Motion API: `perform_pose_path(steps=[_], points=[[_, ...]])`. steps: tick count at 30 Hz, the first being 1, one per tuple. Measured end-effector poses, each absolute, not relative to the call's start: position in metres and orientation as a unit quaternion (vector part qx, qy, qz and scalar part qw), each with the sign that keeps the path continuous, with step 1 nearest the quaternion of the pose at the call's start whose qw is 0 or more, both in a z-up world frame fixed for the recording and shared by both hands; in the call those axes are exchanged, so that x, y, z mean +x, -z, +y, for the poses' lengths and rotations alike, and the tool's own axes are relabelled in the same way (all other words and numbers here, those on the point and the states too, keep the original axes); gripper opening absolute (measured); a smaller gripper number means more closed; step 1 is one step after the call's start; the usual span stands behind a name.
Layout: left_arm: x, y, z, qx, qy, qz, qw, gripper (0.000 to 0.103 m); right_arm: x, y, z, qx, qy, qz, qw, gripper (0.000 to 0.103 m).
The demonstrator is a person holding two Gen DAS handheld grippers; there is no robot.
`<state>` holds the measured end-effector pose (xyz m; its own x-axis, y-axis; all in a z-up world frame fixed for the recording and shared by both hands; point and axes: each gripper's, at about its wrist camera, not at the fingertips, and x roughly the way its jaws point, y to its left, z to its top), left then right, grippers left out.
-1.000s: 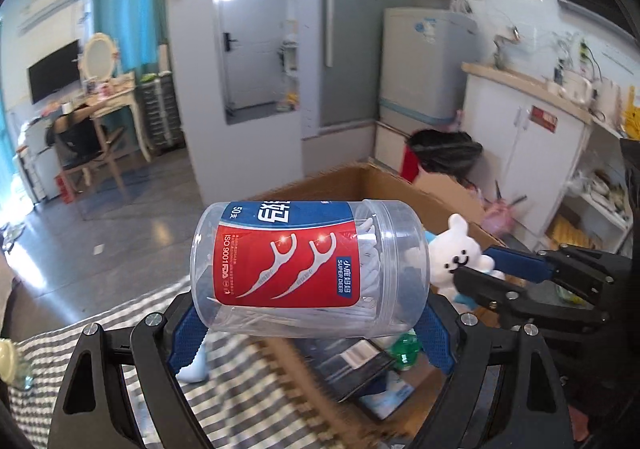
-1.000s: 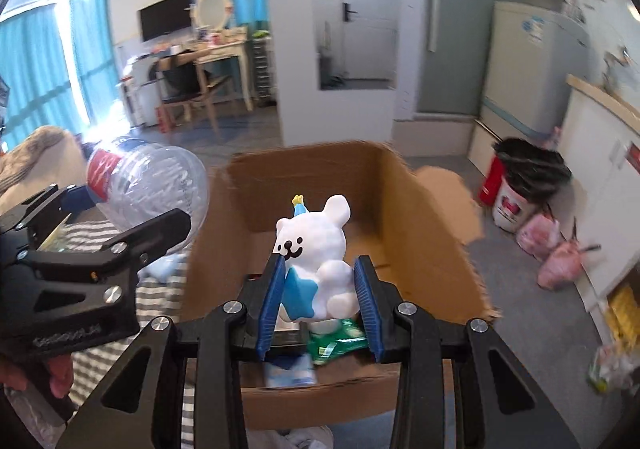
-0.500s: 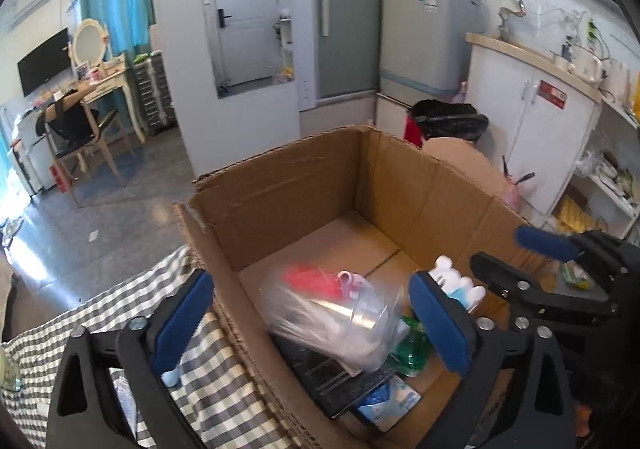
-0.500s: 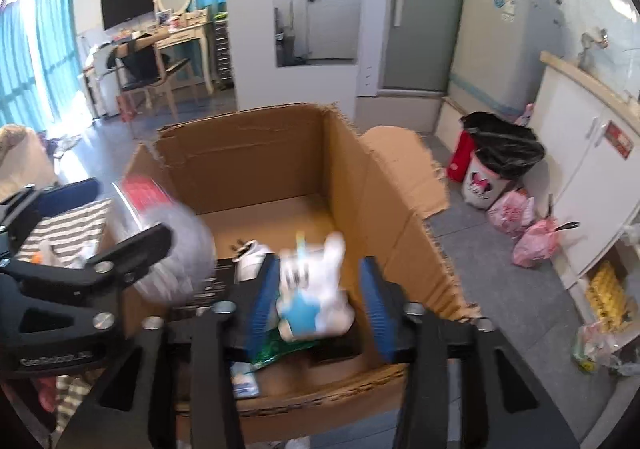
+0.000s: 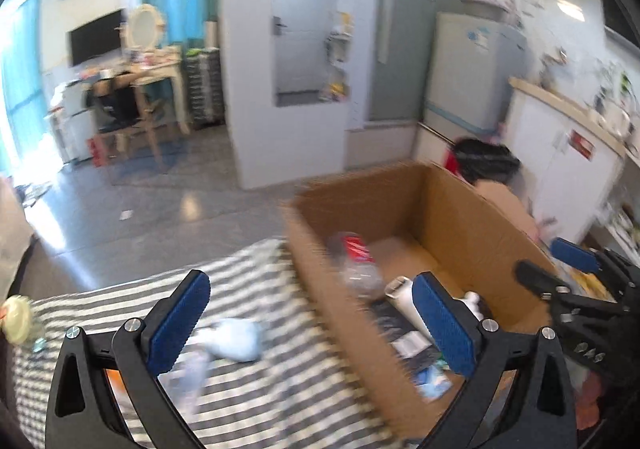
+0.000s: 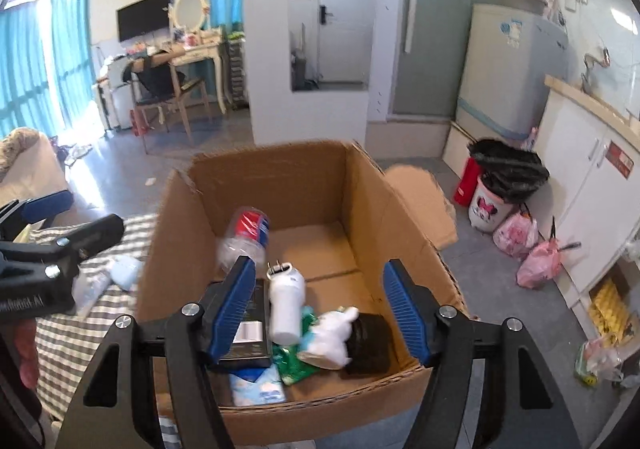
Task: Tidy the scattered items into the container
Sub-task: 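Move both grippers back over the table, then grasp the light blue earbud case with the right gripper while the left approaches the orange bowl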
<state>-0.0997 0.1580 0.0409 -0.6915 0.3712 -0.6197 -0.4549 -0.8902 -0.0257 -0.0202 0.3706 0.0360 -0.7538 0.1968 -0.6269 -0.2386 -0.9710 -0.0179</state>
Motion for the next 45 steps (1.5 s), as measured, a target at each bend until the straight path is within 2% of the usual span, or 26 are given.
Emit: perform_pose_path(steps=[4, 10, 15, 19, 24, 42, 44, 45], points=[[-0.100, -0.047, 0.091, -0.317, -0.934, 0.039, 0.158, 0.103, -0.014, -0.050, 0.343, -0.310, -0.947, 0.026, 0.082, 0.074], [-0.098, -0.028, -0.014, -0.338, -0.939, -0.009, 0.056, 0.103, -0.018, -0.059, 0.286, -0.303, -0.953, 0.002, 0.013, 0.074], [-0.096, 0.004, -0.060, -0.366, -0.930, -0.024, 0.010, 0.103, -0.038, -0.043, 0.226, -0.331, -0.942, -0.020, -0.042, 0.074], [-0.097, 0.030, -0.070, -0.377, -0.926, -0.015, -0.004, 0.103, -0.060, -0.020, 0.183, -0.359, -0.930, -0.029, -0.068, 0.074], [-0.105, 0.056, -0.074, -0.398, -0.917, -0.016, 0.010, 0.103, -0.104, 0.020, 0.161, -0.403, -0.914, -0.026, -0.048, 0.074], [-0.148, 0.089, -0.069, -0.414, -0.908, -0.003, 0.065, 0.103, -0.186, 0.095, 0.156, -0.480, -0.876, -0.049, 0.004, 0.074], [-0.150, 0.093, -0.070, -0.421, -0.904, -0.010, 0.069, 0.103, -0.189, 0.095, 0.160, -0.479, -0.877, -0.032, -0.007, 0.068], [-0.152, 0.094, -0.070, -0.425, -0.902, -0.014, 0.072, 0.103, -0.190, 0.095, 0.161, -0.479, -0.877, -0.027, -0.012, 0.055]])
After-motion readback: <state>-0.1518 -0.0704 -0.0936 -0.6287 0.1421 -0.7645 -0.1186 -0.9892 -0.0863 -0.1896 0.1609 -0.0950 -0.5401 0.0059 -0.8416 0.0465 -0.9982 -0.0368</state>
